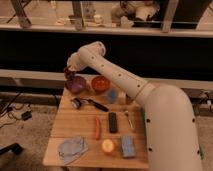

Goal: Place grapes in purple bowl

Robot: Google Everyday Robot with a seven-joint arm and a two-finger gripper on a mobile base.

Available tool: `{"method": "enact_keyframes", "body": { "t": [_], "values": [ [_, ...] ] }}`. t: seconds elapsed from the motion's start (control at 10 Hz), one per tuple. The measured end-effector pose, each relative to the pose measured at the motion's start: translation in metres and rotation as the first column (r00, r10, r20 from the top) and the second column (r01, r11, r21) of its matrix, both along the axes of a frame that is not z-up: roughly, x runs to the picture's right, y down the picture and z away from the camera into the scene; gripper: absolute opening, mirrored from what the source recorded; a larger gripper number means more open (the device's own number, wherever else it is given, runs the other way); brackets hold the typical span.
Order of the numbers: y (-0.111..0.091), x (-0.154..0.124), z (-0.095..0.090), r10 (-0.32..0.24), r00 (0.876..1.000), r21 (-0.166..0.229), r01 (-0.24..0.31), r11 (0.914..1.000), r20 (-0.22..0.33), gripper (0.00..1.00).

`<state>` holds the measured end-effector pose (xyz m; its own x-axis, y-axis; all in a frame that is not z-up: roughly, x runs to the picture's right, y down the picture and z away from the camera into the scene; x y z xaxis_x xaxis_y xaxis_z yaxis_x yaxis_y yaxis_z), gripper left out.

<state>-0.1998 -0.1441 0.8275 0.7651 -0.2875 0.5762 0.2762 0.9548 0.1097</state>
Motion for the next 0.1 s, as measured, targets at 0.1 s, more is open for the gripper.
{"method": "enact_keyframes", "body": {
  "t": [0.1],
  "values": [
    [0.0, -0.0001, 0.0, 0.0, 1.0, 0.0, 0.0, 1.0, 0.0, 0.0]
  ]
}}
